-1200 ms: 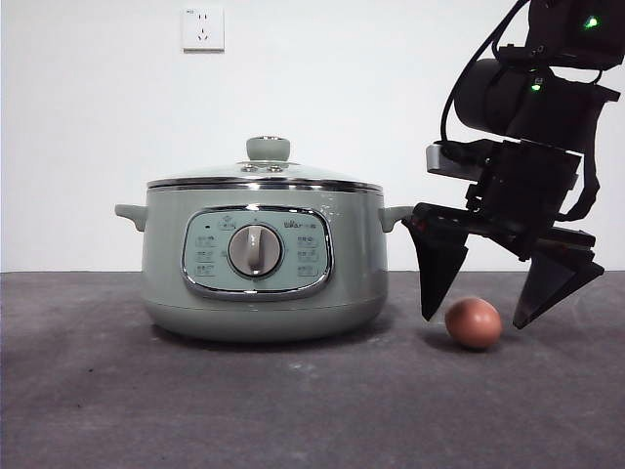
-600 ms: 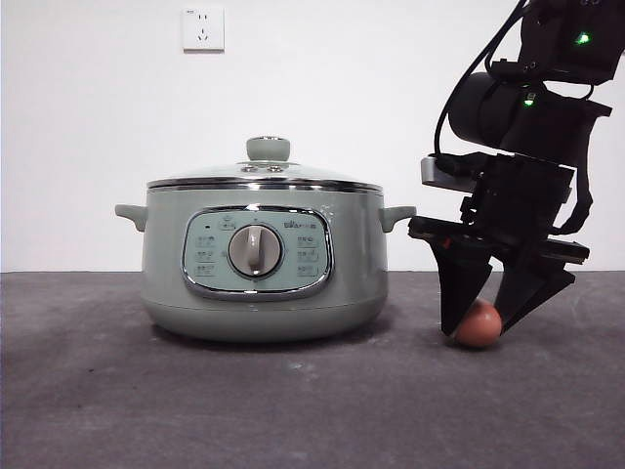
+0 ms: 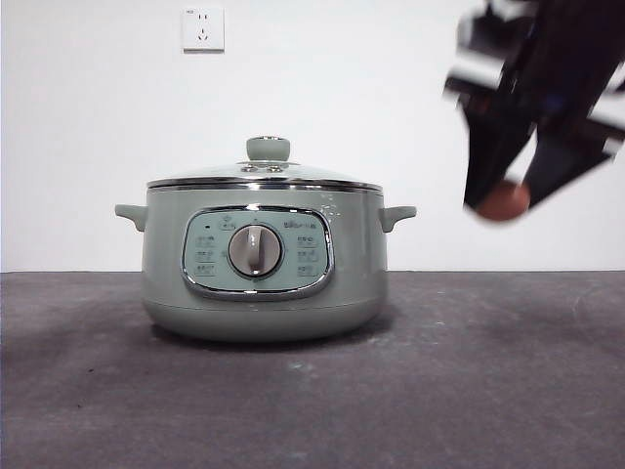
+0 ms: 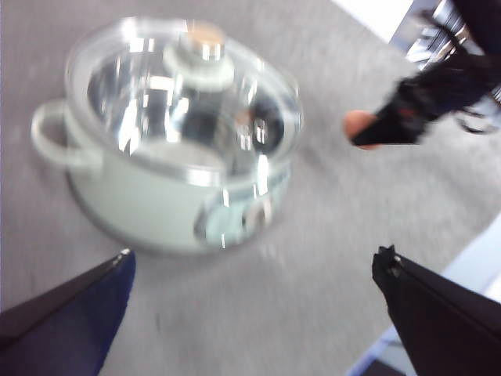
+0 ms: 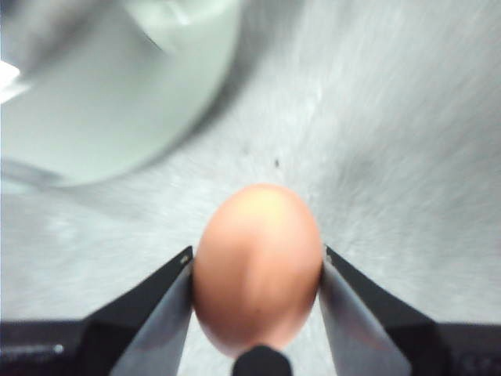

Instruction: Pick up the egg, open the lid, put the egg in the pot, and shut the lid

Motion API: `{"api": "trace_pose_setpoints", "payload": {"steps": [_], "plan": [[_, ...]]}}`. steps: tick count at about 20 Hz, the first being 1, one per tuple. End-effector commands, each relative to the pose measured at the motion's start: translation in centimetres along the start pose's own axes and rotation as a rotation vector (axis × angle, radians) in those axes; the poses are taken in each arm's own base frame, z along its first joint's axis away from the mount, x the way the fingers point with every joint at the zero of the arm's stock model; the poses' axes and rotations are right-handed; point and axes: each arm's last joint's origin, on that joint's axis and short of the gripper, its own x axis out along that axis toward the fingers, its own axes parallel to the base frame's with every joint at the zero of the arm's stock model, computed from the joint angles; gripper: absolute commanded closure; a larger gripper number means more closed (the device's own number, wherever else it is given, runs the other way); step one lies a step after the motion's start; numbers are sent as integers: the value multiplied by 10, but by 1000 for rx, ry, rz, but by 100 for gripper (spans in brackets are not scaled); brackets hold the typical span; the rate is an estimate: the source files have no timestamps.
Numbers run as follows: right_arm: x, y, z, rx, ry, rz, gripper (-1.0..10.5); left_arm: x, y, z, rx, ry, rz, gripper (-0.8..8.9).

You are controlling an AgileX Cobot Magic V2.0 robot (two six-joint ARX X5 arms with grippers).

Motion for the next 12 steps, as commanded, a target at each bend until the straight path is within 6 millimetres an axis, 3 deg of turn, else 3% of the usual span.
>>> {"api": "trace_pose_setpoints", "payload": {"steps": [1,6,12], "plan": [[-35,4,-3,-28,-92,0,959,17,3,21,21,-10,14,133],[-93,10,-20,-48,-228,2,959,81,0,74,92,67,23,133],[-122,12,-38,-51,-265,3,959,173,1,115,178,153,100,133]]}}
